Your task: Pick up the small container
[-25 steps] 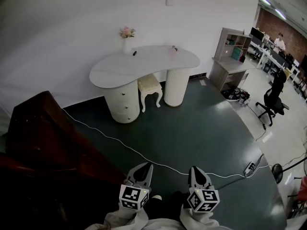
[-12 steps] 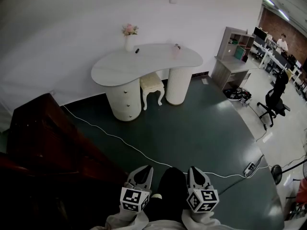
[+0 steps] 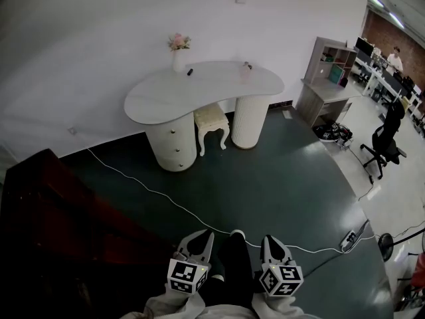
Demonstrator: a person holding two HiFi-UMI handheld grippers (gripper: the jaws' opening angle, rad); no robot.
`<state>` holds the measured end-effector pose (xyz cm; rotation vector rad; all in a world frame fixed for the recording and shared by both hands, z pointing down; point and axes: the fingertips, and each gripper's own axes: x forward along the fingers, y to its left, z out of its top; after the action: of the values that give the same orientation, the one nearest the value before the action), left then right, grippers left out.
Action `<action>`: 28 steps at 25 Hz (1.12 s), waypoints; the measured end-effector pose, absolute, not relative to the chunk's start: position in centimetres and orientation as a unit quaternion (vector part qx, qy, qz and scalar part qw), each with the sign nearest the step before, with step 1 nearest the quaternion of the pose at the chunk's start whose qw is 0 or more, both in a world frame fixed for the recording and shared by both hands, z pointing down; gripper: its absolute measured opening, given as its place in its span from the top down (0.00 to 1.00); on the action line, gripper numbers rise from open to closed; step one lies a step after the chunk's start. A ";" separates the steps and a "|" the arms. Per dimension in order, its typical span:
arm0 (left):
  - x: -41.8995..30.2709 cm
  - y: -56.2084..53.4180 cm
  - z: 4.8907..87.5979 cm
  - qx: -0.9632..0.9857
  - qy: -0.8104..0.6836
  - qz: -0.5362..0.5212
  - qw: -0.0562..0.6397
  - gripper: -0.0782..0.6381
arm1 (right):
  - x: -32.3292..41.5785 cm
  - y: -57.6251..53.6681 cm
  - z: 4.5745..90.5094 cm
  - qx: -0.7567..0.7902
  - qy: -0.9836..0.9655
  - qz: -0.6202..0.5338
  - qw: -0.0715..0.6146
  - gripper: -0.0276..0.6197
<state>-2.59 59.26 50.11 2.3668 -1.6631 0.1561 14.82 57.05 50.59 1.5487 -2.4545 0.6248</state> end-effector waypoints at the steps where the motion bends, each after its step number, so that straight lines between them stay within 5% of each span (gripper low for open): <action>1: -2.7 58.5 50.0 0.810 -0.571 0.053 0.121 0.85 | 14.8 56.1 50.7 0.519 -0.823 0.212 0.085 0.88; 28: -1.4 31.8 47.5 0.792 -0.595 0.035 0.127 0.85 | 15.3 28.7 48.8 0.477 -0.846 0.219 0.091 0.88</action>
<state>-1.45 31.77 47.48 2.3057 -1.7325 0.1024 15.30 28.73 48.77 1.4159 -2.5146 0.6510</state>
